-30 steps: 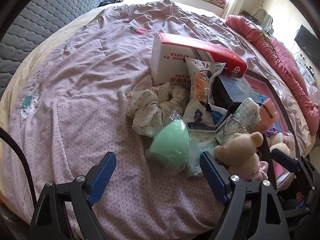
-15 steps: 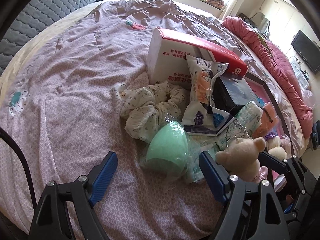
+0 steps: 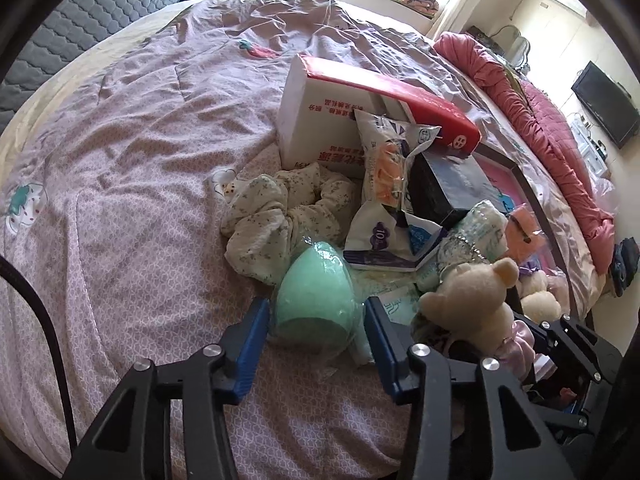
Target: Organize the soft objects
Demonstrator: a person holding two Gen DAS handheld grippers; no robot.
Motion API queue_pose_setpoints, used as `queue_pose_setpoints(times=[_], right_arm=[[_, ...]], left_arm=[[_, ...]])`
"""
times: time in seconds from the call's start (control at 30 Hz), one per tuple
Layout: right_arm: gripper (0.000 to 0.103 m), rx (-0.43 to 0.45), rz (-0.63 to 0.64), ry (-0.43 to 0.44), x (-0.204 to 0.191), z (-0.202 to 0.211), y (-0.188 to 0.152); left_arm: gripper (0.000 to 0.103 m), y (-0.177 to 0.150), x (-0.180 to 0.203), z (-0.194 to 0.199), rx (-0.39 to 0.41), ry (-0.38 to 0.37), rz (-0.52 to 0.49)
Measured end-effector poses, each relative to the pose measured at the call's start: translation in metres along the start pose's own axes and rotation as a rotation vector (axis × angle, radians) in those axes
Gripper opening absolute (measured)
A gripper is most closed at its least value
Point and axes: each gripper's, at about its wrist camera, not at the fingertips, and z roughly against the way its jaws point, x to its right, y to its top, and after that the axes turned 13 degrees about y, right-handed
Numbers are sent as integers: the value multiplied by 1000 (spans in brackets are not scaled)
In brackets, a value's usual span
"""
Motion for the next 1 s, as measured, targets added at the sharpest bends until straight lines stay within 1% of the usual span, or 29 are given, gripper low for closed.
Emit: queue_pose_setpoints(times=[0.13, 0.43, 0.67, 1.0], right_arm=[[44, 34, -53, 51, 8, 10, -2], [44, 86, -97, 106, 11, 24, -3], [44, 135, -117, 128, 11, 39, -3], [44, 195, -144, 124, 15, 69, -1]], left_arm=[[45, -2, -2, 5, 3, -16, 6], [45, -10, 2, 23, 33, -5, -24], [45, -15, 12, 43, 78, 20, -63], [44, -17, 35, 76, 150, 41, -112]])
